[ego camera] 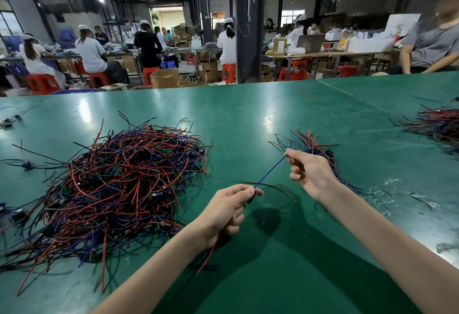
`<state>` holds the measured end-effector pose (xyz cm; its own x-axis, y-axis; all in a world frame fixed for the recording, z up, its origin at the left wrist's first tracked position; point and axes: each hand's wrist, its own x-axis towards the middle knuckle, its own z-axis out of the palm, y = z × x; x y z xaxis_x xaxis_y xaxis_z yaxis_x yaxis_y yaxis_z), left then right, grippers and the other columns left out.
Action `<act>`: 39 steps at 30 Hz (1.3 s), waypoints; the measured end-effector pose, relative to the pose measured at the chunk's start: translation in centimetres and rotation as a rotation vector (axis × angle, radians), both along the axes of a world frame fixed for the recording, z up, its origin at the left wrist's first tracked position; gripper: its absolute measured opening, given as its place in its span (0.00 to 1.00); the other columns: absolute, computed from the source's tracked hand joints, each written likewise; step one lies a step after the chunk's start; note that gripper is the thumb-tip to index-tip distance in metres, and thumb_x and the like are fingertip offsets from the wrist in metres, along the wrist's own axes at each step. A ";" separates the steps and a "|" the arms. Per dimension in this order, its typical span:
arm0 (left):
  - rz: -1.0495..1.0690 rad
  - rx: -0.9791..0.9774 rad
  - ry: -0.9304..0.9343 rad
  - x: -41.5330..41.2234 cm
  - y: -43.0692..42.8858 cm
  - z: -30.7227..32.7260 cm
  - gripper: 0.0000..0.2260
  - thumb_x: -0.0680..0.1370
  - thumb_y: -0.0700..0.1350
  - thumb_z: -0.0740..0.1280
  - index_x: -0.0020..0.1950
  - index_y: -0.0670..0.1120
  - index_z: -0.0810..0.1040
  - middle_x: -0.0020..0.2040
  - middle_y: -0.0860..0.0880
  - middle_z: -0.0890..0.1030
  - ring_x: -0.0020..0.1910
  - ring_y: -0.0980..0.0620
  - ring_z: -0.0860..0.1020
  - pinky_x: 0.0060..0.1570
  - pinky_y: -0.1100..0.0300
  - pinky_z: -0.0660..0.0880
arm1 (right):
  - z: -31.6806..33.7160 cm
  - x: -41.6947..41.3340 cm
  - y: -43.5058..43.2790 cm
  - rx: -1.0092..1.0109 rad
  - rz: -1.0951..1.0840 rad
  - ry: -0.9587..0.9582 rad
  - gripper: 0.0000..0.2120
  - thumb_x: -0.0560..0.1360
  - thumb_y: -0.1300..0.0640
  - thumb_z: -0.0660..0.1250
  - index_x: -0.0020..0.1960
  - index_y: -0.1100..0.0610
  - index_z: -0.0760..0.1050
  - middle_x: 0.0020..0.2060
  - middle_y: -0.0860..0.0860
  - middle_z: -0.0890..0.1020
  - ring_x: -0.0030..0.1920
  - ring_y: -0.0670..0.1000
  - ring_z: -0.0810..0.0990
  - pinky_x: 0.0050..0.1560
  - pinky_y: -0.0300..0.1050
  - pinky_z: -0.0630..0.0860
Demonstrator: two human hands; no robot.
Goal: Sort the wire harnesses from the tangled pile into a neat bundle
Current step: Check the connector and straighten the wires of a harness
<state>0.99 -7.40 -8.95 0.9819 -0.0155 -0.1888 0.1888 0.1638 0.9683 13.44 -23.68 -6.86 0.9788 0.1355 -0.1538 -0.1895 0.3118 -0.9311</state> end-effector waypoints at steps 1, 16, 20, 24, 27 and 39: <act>-0.001 -0.001 0.000 0.0 0.0 0.0 0.09 0.80 0.46 0.63 0.53 0.44 0.80 0.24 0.53 0.55 0.19 0.59 0.52 0.22 0.72 0.49 | 0.0 0.1 -0.2 -0.002 -0.015 0.001 0.05 0.74 0.63 0.68 0.39 0.61 0.75 0.28 0.51 0.72 0.24 0.45 0.63 0.20 0.34 0.59; -0.024 0.007 -0.021 -0.2 0.0 0.3 0.08 0.80 0.46 0.62 0.51 0.45 0.81 0.24 0.52 0.55 0.20 0.58 0.52 0.21 0.73 0.51 | 0.7 0.2 -0.6 -0.020 -0.104 -0.009 0.09 0.74 0.64 0.64 0.35 0.63 0.74 0.22 0.52 0.76 0.22 0.47 0.68 0.20 0.36 0.66; -0.029 0.014 -0.022 -0.2 0.0 0.2 0.09 0.80 0.46 0.62 0.52 0.45 0.80 0.25 0.52 0.55 0.20 0.58 0.52 0.21 0.73 0.51 | 0.8 0.2 -0.6 -0.021 -0.117 -0.010 0.09 0.73 0.66 0.63 0.35 0.64 0.75 0.22 0.52 0.76 0.22 0.47 0.68 0.21 0.35 0.67; -0.034 0.015 -0.024 -0.3 -0.1 0.1 0.08 0.80 0.45 0.63 0.52 0.45 0.80 0.25 0.53 0.56 0.20 0.58 0.52 0.21 0.72 0.50 | 0.9 0.3 -0.8 -0.007 -0.107 -0.003 0.09 0.74 0.66 0.62 0.35 0.65 0.76 0.22 0.52 0.77 0.23 0.47 0.68 0.21 0.35 0.68; -0.043 0.016 -0.029 -0.2 -0.1 0.1 0.08 0.80 0.45 0.62 0.53 0.45 0.80 0.25 0.53 0.56 0.20 0.58 0.52 0.21 0.72 0.50 | 0.9 0.4 -1.0 0.022 -0.088 0.011 0.10 0.75 0.66 0.60 0.37 0.65 0.75 0.22 0.52 0.78 0.23 0.47 0.70 0.22 0.35 0.69; -0.076 0.020 -0.027 -0.4 -0.2 0.0 0.08 0.81 0.45 0.62 0.51 0.46 0.80 0.24 0.53 0.56 0.19 0.59 0.53 0.20 0.72 0.50 | 1.4 0.5 -1.5 0.142 -0.055 0.125 0.10 0.74 0.64 0.60 0.36 0.66 0.74 0.24 0.53 0.75 0.22 0.45 0.71 0.21 0.34 0.69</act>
<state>0.64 -7.59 -8.94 0.9829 -0.0863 -0.1629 0.1732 0.1306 0.9762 13.96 -25.23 -5.47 0.9599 0.1112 -0.2575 -0.2797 0.4510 -0.8476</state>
